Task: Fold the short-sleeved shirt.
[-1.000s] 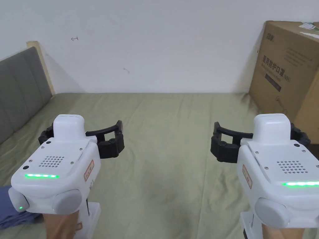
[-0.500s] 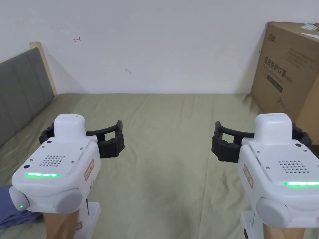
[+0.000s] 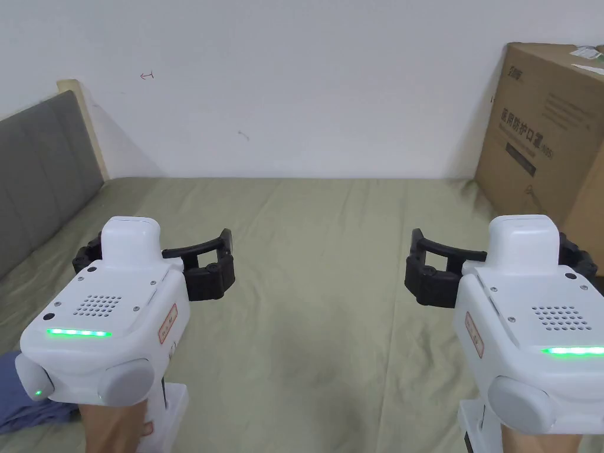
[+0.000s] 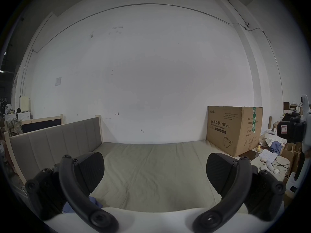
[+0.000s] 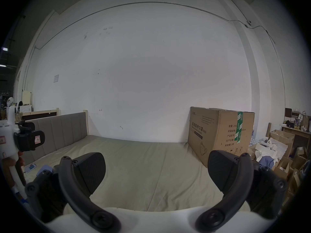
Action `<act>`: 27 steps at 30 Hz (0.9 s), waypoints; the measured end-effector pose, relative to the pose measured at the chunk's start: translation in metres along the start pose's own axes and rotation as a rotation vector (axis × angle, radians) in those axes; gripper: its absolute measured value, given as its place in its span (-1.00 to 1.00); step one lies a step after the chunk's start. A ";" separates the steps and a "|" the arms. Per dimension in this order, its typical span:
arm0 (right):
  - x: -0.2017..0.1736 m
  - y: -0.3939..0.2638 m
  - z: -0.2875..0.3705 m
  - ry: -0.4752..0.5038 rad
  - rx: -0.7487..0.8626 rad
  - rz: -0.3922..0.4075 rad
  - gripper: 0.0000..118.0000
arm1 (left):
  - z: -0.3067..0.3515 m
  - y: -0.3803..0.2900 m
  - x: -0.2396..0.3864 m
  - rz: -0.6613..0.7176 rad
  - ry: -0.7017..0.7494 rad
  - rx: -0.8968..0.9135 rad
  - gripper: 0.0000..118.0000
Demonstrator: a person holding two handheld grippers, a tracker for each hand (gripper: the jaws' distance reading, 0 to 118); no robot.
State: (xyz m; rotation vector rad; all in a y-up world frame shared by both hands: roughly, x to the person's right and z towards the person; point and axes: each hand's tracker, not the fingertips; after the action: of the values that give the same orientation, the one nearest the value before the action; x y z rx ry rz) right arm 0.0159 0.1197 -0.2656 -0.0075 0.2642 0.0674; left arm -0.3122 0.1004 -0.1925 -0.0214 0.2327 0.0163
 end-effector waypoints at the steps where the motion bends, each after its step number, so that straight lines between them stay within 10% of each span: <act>1: 0.000 0.000 0.000 0.000 0.001 -0.001 1.00 | 0.000 0.000 0.000 -0.001 0.000 0.000 1.00; 27: -0.003 0.000 -0.001 -0.003 0.009 -0.005 1.00 | 0.004 0.002 -0.006 0.010 0.010 0.015 1.00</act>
State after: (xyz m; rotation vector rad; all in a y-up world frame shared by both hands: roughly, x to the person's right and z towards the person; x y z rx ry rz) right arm 0.0126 0.1196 -0.2661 0.0009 0.2619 0.0609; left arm -0.3171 0.1027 -0.1878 -0.0052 0.2425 0.0248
